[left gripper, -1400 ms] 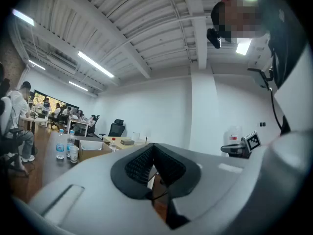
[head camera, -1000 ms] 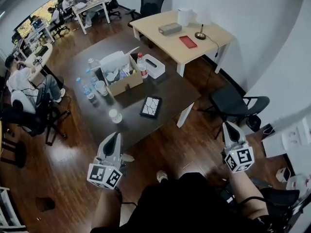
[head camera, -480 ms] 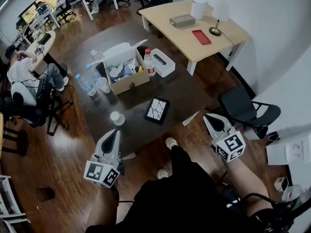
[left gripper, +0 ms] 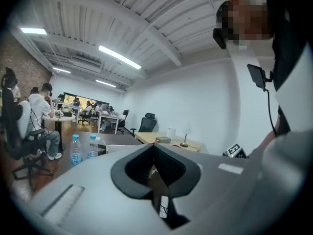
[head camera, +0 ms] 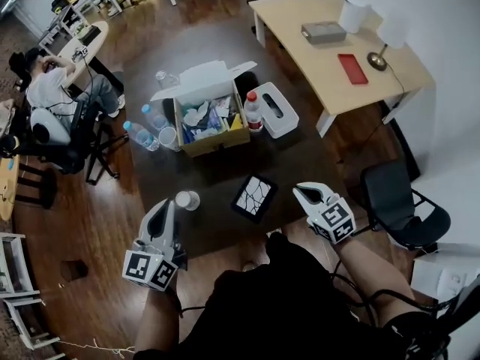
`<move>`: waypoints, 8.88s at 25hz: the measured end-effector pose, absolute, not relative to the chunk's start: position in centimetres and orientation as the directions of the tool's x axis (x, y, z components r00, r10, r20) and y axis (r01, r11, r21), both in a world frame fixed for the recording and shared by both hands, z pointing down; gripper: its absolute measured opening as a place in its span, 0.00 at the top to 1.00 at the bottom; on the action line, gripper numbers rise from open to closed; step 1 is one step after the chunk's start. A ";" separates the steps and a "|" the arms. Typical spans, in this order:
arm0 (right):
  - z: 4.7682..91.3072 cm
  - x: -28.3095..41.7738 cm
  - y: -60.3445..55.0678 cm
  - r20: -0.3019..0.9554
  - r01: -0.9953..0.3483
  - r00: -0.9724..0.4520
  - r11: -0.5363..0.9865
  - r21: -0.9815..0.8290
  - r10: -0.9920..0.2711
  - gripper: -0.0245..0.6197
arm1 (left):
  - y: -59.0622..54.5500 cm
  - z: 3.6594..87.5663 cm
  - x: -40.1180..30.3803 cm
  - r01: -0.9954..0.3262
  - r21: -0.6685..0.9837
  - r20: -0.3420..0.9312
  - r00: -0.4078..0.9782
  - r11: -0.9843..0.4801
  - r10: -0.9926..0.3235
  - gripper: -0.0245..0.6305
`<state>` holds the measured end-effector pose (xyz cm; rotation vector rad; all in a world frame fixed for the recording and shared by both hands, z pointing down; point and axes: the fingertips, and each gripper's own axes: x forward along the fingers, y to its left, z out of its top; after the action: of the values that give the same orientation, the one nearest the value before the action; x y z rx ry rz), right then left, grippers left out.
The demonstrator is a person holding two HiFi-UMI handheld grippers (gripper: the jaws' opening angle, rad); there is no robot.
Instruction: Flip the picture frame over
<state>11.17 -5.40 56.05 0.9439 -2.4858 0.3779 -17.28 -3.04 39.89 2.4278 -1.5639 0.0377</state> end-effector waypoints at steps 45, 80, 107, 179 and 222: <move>71.0 3.4 -11.4 0.861 -0.488 -0.474 0.869 -0.083 -0.184 0.85 | -1.2 38.7 -27.2 -0.970 0.191 0.171 0.183 -0.150 -0.968 0.96; 59.9 4.4 -21.4 0.557 -0.193 -0.312 0.625 0.756 -0.770 0.85 | -0.4 38.0 -27.5 -0.972 0.176 0.147 0.180 -0.153 -0.973 0.96; 63.3 -1.5 -5.5 0.659 -0.212 -0.535 0.839 0.501 -0.529 0.88 | -2.1 39.4 -26.2 -0.946 0.209 0.131 0.277 -0.247 -0.952 0.96; 68.9 1.6 -15.8 0.802 -0.702 -0.524 0.679 -0.216 -0.286 0.89 | -4.7 46.5 -18.8 -0.899 0.282 0.326 0.419 -0.336 -0.848 0.96; 46.0 -5.6 -12.7 0.237 -0.407 -0.911 0.820 -0.403 -0.337 0.88 | -6.3 49.2 -10.6 -0.575 0.621 0.218 0.780 -0.533 -0.587 0.86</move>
<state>-5.60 -12.66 45.99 0.5859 -2.8476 0.6830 -10.65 -6.29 49.18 2.2667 -0.8584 -0.0222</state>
